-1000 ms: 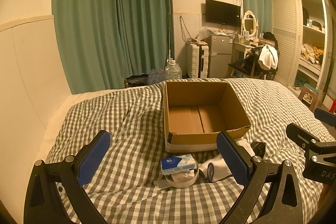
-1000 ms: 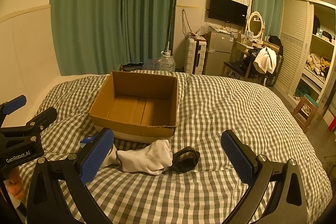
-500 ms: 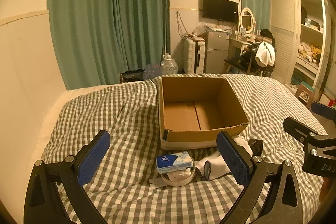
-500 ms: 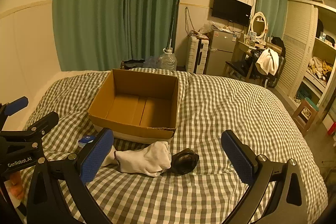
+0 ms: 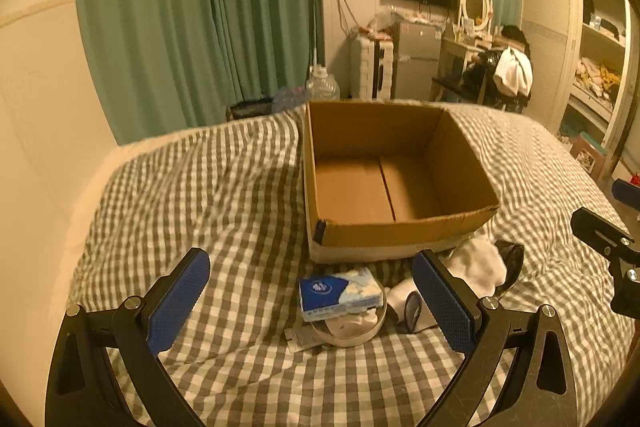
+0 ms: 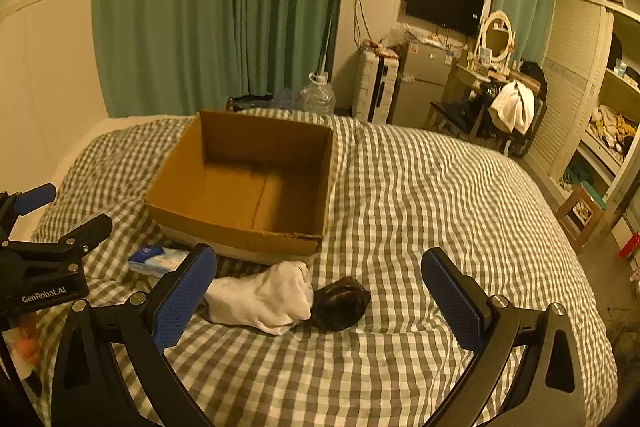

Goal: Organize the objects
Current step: 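Grasp the blue tissue pack with the left tool while the right tool grasps the white sock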

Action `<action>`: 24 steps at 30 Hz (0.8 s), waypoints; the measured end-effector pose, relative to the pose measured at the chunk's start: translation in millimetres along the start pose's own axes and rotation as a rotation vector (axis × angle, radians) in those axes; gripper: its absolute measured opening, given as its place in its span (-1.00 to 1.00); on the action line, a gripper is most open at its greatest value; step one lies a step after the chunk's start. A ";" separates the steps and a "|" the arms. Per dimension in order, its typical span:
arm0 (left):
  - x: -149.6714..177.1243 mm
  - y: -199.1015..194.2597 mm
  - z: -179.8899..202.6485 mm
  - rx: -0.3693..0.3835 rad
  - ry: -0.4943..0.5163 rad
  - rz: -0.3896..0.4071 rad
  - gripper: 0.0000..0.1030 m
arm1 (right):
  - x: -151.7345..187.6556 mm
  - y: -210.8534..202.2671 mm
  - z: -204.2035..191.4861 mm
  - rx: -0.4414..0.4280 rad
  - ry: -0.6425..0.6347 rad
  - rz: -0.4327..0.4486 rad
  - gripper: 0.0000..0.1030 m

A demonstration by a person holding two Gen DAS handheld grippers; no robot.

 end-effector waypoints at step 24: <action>59.3 102.1 -13.2 0.020 0.070 -0.281 1.00 | 77.9 142.9 -62.4 -0.168 -0.056 -0.369 0.91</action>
Point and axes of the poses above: each gripper's, at about its wrist camera, not at the fingertips, and y roughly the way its jaws point, z to its right, x to its underside, the point moved 7 cm from there along y, roughly the way its jaws point, and after that the axes turned 2 degrees about -z, right-handed, at the moved point
